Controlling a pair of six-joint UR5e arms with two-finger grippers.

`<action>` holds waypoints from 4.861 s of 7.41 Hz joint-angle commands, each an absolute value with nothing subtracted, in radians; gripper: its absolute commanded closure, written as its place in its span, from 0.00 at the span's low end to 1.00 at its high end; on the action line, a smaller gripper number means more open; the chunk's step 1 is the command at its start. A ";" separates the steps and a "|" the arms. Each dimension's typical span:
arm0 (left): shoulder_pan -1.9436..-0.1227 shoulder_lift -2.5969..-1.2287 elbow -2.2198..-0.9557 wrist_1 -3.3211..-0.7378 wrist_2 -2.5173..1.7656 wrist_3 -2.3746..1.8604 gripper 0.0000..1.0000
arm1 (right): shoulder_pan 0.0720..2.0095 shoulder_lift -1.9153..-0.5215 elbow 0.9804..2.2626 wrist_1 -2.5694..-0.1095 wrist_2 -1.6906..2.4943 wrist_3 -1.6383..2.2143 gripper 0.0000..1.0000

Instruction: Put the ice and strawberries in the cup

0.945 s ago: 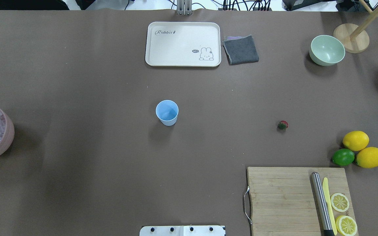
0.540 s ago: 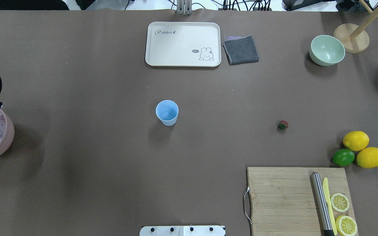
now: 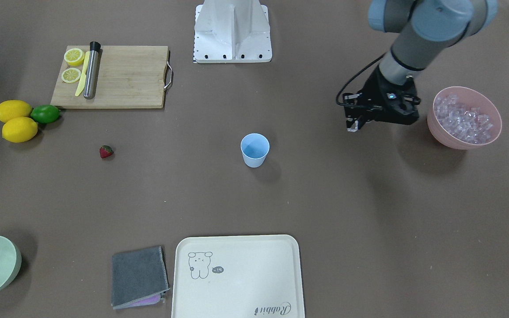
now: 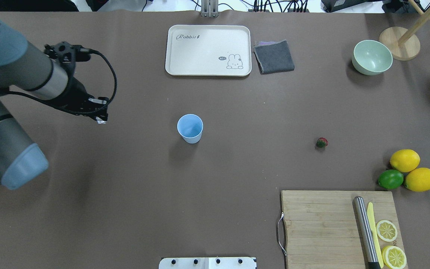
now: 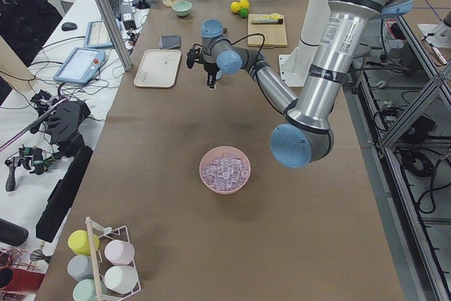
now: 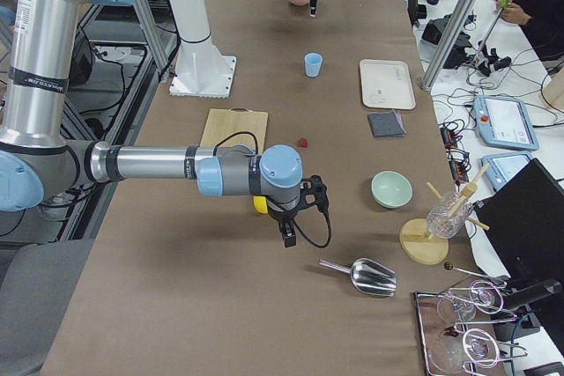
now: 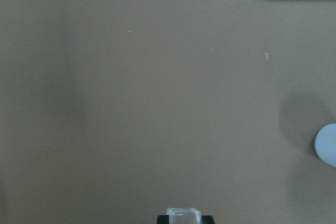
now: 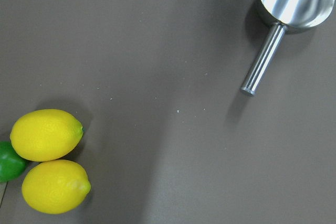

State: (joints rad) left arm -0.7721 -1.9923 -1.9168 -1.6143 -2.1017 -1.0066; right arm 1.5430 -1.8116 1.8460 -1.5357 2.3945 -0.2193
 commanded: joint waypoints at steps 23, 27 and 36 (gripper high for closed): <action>-1.068 -1.487 -1.884 -1.924 -2.298 -0.805 0.10 | 1.540 -1.838 1.853 -1.534 2.468 -0.219 0.00; -1.094 -1.318 -1.873 -2.054 -2.296 -0.729 0.18 | 1.542 -1.838 1.850 -1.534 2.468 -0.215 0.00; -1.026 -1.328 -1.776 -2.243 -2.287 -0.877 0.38 | 1.542 -1.842 1.852 -1.534 2.473 -0.216 0.00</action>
